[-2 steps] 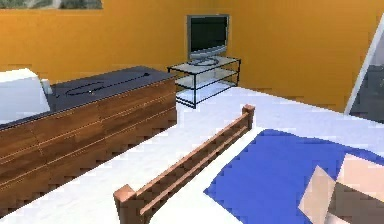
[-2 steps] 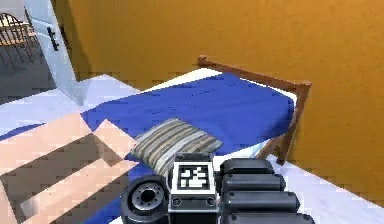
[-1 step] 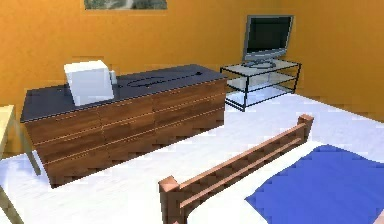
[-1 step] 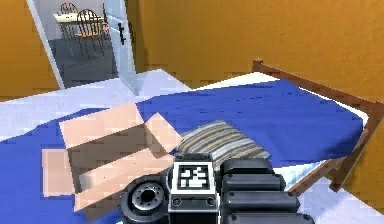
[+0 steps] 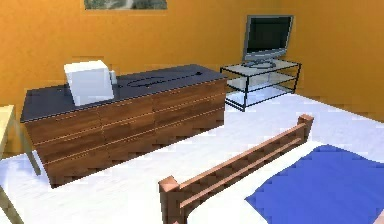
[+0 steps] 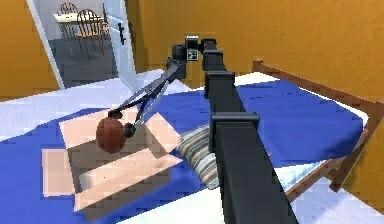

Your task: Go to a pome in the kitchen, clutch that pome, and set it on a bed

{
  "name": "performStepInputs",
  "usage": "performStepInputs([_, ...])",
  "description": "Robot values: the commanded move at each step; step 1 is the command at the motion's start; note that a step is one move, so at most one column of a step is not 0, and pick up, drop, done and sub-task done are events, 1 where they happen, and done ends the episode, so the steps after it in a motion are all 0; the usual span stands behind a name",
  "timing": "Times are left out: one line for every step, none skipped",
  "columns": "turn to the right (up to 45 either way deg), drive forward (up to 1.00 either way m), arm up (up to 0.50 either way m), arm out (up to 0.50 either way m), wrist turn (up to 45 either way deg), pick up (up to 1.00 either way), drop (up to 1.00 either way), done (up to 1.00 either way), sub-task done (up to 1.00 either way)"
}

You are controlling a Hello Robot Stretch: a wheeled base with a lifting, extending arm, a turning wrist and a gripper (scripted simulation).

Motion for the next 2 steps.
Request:
performStepInputs([0.0, 0.0, 0.0, 0.0, 45.0, 0.0, 0.0, 0.0, 0.0])
performStepInputs([0.0, 0.0, 0.0, 0.0, 45.0, 0.0, 0.0, 0.0, 0.0])
